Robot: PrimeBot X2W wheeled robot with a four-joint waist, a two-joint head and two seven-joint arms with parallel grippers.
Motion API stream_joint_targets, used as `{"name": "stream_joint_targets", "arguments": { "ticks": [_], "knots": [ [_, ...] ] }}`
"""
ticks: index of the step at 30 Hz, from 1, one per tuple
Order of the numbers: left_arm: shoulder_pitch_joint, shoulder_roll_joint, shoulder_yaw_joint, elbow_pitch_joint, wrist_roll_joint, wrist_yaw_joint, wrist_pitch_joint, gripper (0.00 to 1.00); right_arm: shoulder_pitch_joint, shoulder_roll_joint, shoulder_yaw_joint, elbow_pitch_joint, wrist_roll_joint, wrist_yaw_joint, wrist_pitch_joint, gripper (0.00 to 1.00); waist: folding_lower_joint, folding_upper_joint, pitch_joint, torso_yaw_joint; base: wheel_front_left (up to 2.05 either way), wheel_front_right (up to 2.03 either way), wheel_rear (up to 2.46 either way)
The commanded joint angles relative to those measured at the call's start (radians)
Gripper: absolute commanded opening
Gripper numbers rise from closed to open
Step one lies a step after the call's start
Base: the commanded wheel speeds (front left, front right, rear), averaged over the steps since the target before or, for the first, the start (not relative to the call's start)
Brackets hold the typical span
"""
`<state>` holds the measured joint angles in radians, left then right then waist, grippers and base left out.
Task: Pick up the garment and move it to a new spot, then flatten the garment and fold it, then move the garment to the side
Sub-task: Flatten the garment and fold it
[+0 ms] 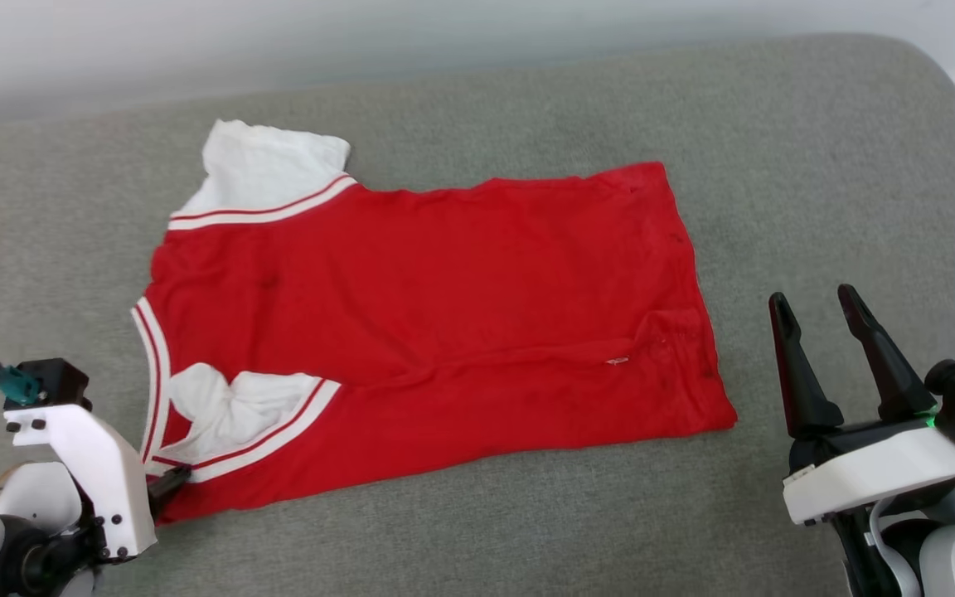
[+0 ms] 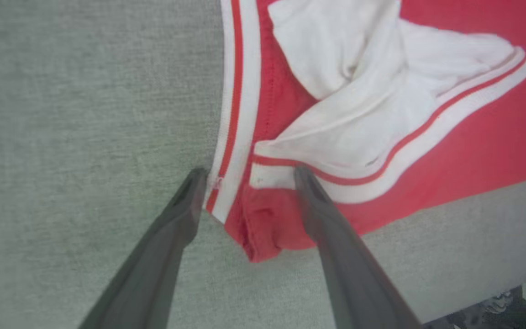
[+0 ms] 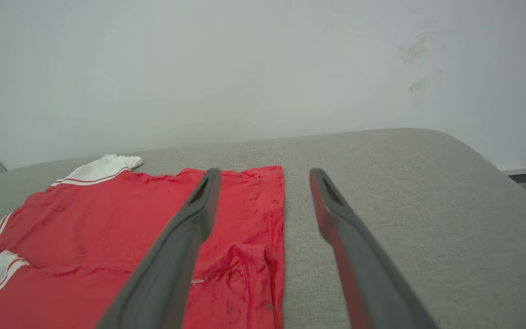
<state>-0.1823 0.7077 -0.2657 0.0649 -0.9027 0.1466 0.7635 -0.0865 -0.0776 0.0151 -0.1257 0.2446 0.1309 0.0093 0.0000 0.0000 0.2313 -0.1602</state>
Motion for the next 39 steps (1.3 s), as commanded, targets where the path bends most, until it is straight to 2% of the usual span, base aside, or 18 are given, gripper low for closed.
{"name": "stream_joint_targets", "arguments": {
  "ticks": [1,3,4,6,7,8,12,17,21,26,31,39],
  "knots": [
    [0.014,-0.002,0.001,0.006,-0.004,0.002,0.005,1.00,-0.014,0.005,0.000,-0.002,-0.004,0.000,-0.004,1.00,0.0000,0.0000,0.022,-0.016,0.00,0.00,0.00],
    [0.028,-0.012,-0.004,0.026,-0.022,0.007,0.026,1.00,-0.022,0.007,0.002,0.000,-0.002,0.000,-0.006,1.00,0.0000,0.0000,0.031,-0.020,0.00,0.00,0.00],
    [0.047,-0.031,-0.020,0.048,-0.042,0.007,0.047,0.86,-0.022,0.008,-0.001,0.005,-0.001,0.000,-0.003,1.00,0.0000,0.0000,0.036,-0.022,0.00,0.00,0.00],
    [0.056,-0.056,-0.032,0.064,-0.057,0.000,0.053,0.10,-0.025,0.008,-0.009,0.010,0.005,0.000,0.005,1.00,0.0000,0.0000,0.037,-0.020,0.00,0.00,0.00],
    [0.056,-0.056,-0.032,0.064,-0.057,0.000,0.053,0.10,-0.025,0.008,-0.009,0.010,0.005,0.000,0.005,1.00,0.0000,0.0000,0.037,-0.020,0.00,0.00,0.00],
    [0.059,-0.066,-0.037,0.073,-0.065,-0.006,0.053,0.00,-0.028,0.006,-0.013,0.011,0.011,0.000,0.007,1.00,0.0000,0.0000,0.036,-0.018,0.00,0.00,0.00],
    [0.045,-0.085,-0.029,0.087,-0.069,-0.028,0.011,0.00,-0.035,-0.010,-0.033,0.018,0.032,0.000,0.032,1.00,0.0000,0.0000,0.022,-0.002,0.00,0.00,0.00],
    [-0.005,-0.090,-0.004,0.096,-0.033,-0.063,-0.098,0.00,-0.045,-0.042,-0.055,0.036,0.087,0.000,0.119,1.00,0.0000,0.0000,-0.004,0.023,0.00,0.00,0.00],
    [-0.040,-0.094,0.014,0.078,-0.016,-0.083,-0.158,0.00,-0.061,-0.090,-0.081,0.095,0.136,0.000,0.318,1.00,0.0000,0.0000,-0.017,0.047,0.00,0.00,0.00],
    [-0.074,-0.090,0.010,0.013,0.016,-0.081,-0.189,0.00,-0.085,-0.133,-0.109,0.148,0.169,0.000,0.588,1.00,0.0000,0.0000,-0.002,0.083,0.00,0.00,0.00],
    [-0.103,-0.089,-0.002,-0.061,0.047,-0.070,-0.200,0.00,-0.126,-0.115,-0.089,0.168,0.177,0.000,0.762,1.00,0.0000,0.0000,0.036,0.109,0.00,0.00,0.00],
    [-0.125,-0.105,-0.026,-0.120,0.072,-0.062,-0.207,0.00,-0.176,-0.079,-0.027,0.299,0.182,0.000,0.834,1.00,0.0000,0.0000,0.081,0.134,0.00,0.00,0.00]
  ]
}}
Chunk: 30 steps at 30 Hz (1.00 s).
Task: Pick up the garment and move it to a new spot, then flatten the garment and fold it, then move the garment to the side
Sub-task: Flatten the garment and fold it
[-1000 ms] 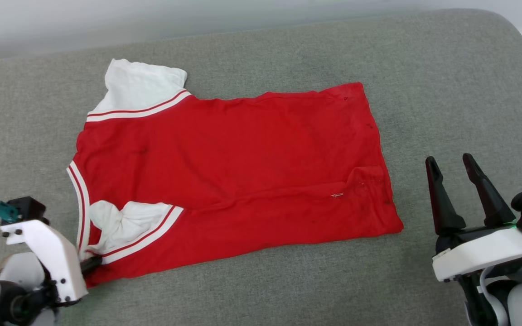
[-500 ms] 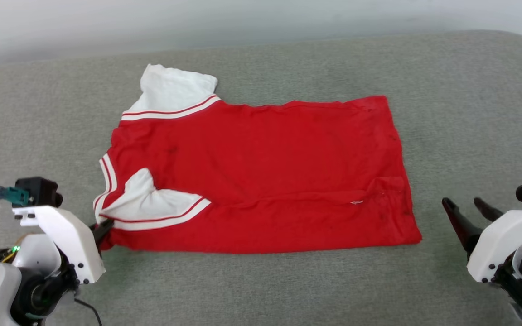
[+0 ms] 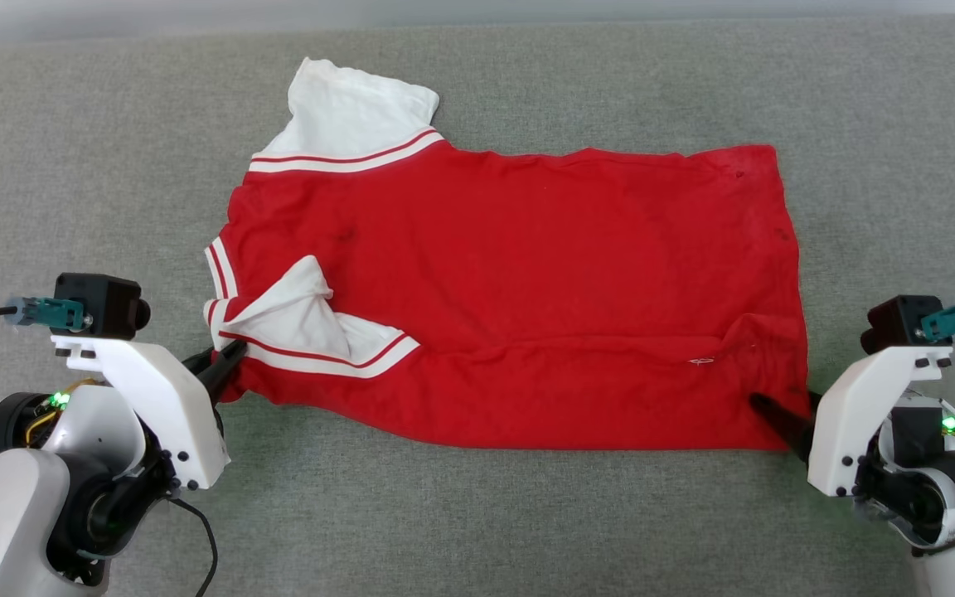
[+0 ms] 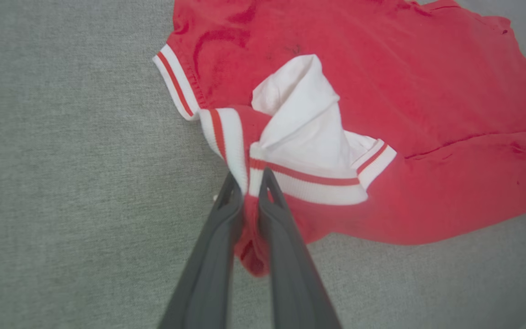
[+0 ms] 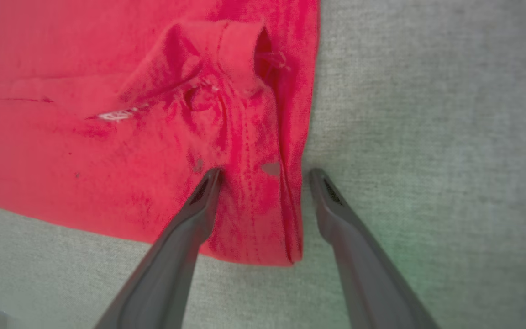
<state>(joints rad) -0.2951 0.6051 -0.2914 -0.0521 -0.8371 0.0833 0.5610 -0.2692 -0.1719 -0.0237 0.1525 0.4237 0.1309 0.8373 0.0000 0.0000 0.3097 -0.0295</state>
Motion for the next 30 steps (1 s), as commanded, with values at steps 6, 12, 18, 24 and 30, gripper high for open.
{"name": "stream_joint_targets", "arguments": {
  "ticks": [6,12,18,24,30],
  "knots": [
    [-0.003,-0.010,-0.007,0.009,0.007,-0.006,-0.021,0.00,-0.010,0.024,0.056,0.081,0.024,0.001,0.006,0.00,0.0000,0.0000,0.000,0.003,0.00,0.00,0.00],
    [0.018,-0.025,-0.009,0.035,-0.001,-0.013,-0.049,0.00,-0.043,-0.008,0.066,0.069,0.022,0.000,-0.027,0.00,0.0000,0.0000,-0.040,-0.001,0.00,0.00,0.00],
    [0.059,-0.050,-0.006,0.046,-0.029,-0.029,-0.084,0.00,-0.018,-0.032,0.083,0.042,0.023,0.000,-0.054,0.00,0.0000,0.0000,-0.119,-0.001,0.00,0.00,0.00],
    [0.147,-0.058,-0.006,0.034,-0.037,-0.011,-0.108,0.00,0.046,-0.045,0.092,0.018,0.039,0.000,-0.058,0.00,0.0000,0.0000,-0.220,0.004,0.00,0.00,0.00],
    [0.277,-0.046,0.014,-0.010,-0.054,0.039,-0.117,0.00,0.139,-0.058,0.070,-0.038,0.050,0.000,-0.039,0.00,0.0000,0.0000,-0.292,0.006,0.00,0.00,0.00]
  ]
}}
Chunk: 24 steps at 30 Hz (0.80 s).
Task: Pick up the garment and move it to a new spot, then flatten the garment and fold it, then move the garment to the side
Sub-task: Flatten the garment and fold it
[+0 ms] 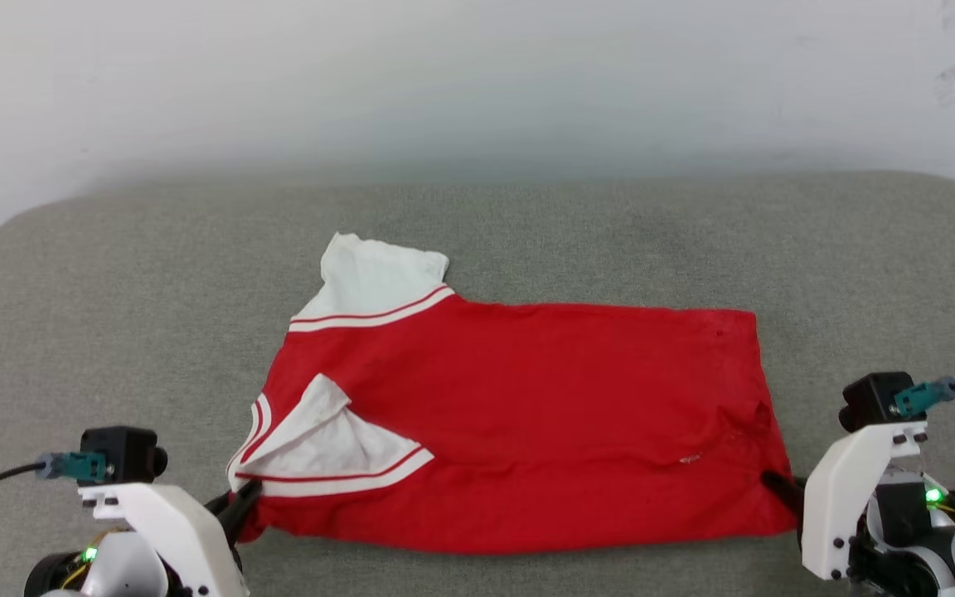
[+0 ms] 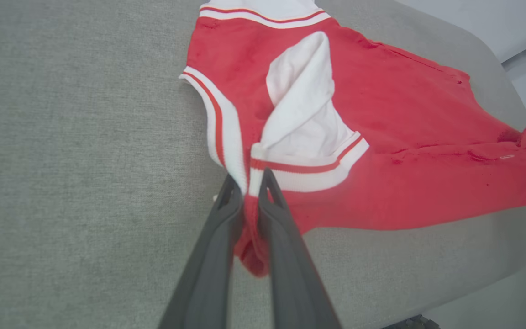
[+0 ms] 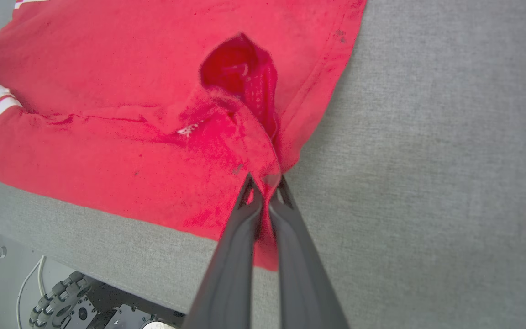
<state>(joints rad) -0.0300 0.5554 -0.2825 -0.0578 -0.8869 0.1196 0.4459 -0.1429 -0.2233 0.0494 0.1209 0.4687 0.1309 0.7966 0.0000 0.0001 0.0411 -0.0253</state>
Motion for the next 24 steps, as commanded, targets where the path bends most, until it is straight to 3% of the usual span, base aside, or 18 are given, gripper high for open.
{"name": "stream_joint_targets", "arguments": {
  "ticks": [1,6,7,8,9,15,24],
  "knots": [
    [0.031,0.007,0.008,-0.012,-0.007,0.011,0.001,0.00,0.029,-0.010,-0.009,-0.015,0.000,0.000,0.006,0.00,0.0000,-0.0001,-0.028,0.002,0.00,0.00,0.00],
    [0.087,-0.012,-0.010,-0.002,-0.019,0.029,0.005,0.00,0.092,0.007,-0.038,-0.028,-0.021,0.000,0.005,0.00,0.0000,-0.0001,-0.028,0.002,0.00,0.00,0.00],
    [0.086,-0.023,-0.015,0.011,-0.022,0.027,-0.001,0.19,0.102,0.009,-0.042,-0.020,-0.032,0.000,-0.003,0.27,0.0000,-0.0001,-0.025,0.003,0.00,0.00,0.00],
    [0.081,-0.032,-0.018,0.029,-0.020,0.025,-0.008,0.47,0.109,0.014,-0.047,-0.013,-0.035,0.000,-0.014,0.64,0.0000,-0.0001,-0.021,0.003,0.00,0.00,0.00],
    [0.069,-0.045,-0.017,0.047,-0.020,0.023,-0.020,1.00,0.111,0.022,-0.054,-0.007,-0.036,0.000,-0.031,1.00,0.0000,-0.0001,-0.017,0.003,0.00,0.00,0.00],
    [0.020,-0.083,-0.009,0.128,0.009,0.008,-0.109,1.00,0.121,0.016,-0.036,-0.003,-0.049,0.000,-0.149,1.00,0.0000,-0.0001,-0.007,-0.006,0.00,0.00,0.00],
    [-0.090,-0.083,0.038,0.112,0.117,0.031,-0.300,1.00,0.088,0.035,-0.048,-0.105,-0.159,0.000,-0.540,1.00,0.0000,-0.0001,0.000,-0.056,0.00,0.00,0.00]
  ]
}}
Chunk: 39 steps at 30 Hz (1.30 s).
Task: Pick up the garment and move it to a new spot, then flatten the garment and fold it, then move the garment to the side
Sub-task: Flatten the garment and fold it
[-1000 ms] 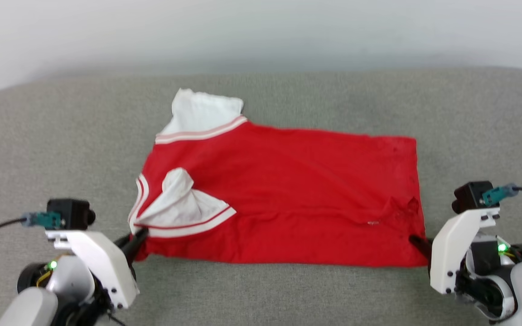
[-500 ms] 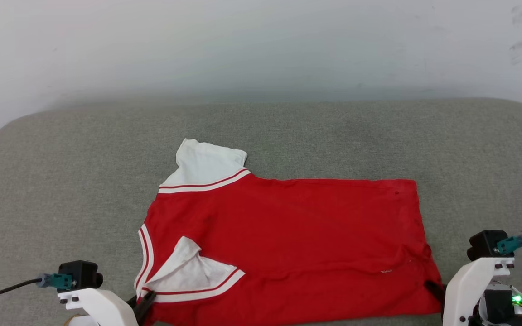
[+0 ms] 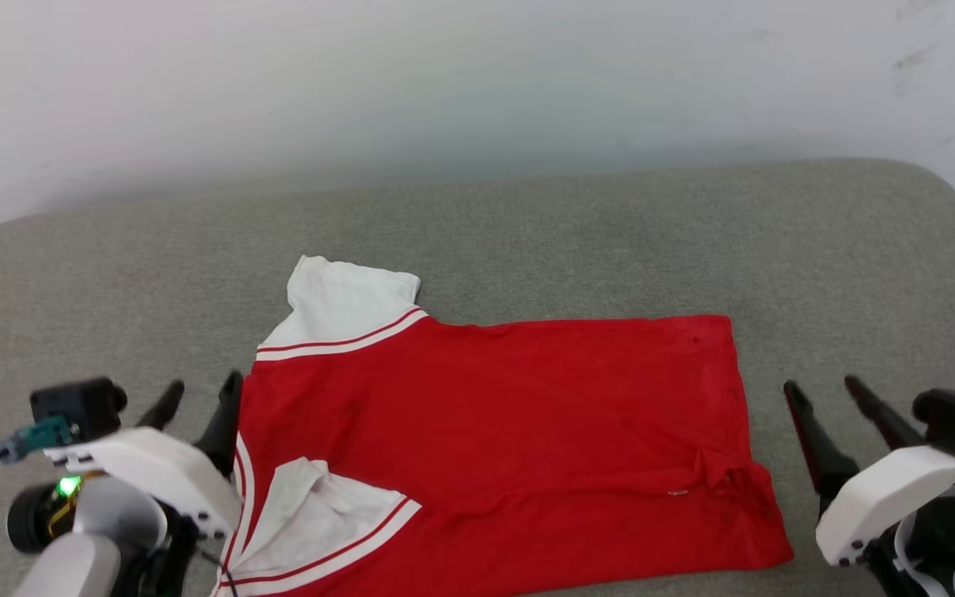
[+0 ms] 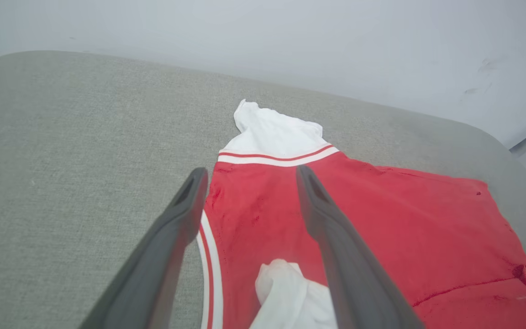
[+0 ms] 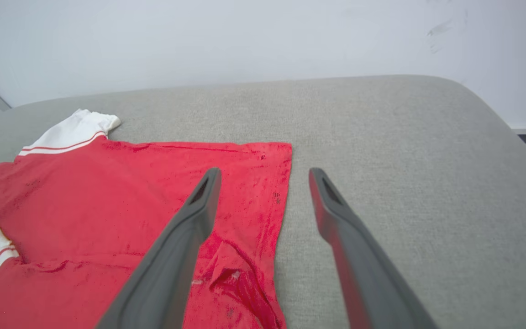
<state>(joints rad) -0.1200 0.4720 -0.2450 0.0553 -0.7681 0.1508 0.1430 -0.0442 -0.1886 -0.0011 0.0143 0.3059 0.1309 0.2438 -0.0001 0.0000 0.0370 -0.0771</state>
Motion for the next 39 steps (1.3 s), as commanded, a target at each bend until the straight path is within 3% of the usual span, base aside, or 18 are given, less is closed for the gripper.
{"name": "stream_joint_targets", "arguments": {
  "ticks": [1,8,16,22,25,31,35,39],
  "knots": [
    [-0.019,-0.001,0.006,-0.006,0.005,0.005,-0.008,1.00,-0.018,0.008,-0.006,-0.008,-0.011,0.000,-0.016,1.00,0.0001,0.0000,0.011,-0.010,0.00,0.00,0.00],
    [-0.203,-0.002,0.021,0.011,0.035,0.007,-0.028,1.00,-0.089,0.064,-0.021,-0.092,-0.083,0.000,-0.134,1.00,0.0001,0.0000,0.117,-0.062,0.00,0.00,0.00],
    [-0.465,0.067,0.012,0.123,0.043,-0.049,0.076,1.00,-0.188,0.105,0.005,-0.160,-0.104,0.000,-0.195,1.00,0.0001,0.0000,0.301,-0.138,0.00,0.00,0.00],
    [-0.665,0.144,-0.041,0.236,0.012,-0.138,0.311,1.00,-0.231,0.122,0.038,-0.156,-0.100,0.000,-0.213,1.00,0.0001,0.0000,0.376,-0.189,0.00,0.00,0.00],
    [-0.745,0.187,-0.065,0.281,-0.004,-0.161,0.458,1.00,-0.245,0.128,0.052,-0.152,-0.092,0.000,-0.223,1.00,0.0001,0.0000,0.406,-0.213,0.00,0.00,0.00],
    [-0.819,0.273,-0.097,0.349,-0.038,-0.132,0.752,1.00,-0.253,0.136,0.075,-0.137,-0.072,0.000,-0.243,1.00,0.0001,0.0000,0.460,-0.259,0.00,0.00,0.00],
    [-0.804,0.303,-0.094,0.373,-0.056,-0.102,0.837,1.00,-0.254,0.139,0.090,-0.119,-0.064,0.000,-0.248,1.00,0.0001,0.0000,0.493,-0.279,0.00,0.00,0.00],
    [-0.745,0.284,-0.107,0.413,-0.091,-0.081,0.898,1.00,-0.263,0.139,0.098,-0.101,-0.052,0.000,-0.251,1.00,0.0001,0.0000,0.510,-0.288,0.00,0.00,0.00]
  ]
}}
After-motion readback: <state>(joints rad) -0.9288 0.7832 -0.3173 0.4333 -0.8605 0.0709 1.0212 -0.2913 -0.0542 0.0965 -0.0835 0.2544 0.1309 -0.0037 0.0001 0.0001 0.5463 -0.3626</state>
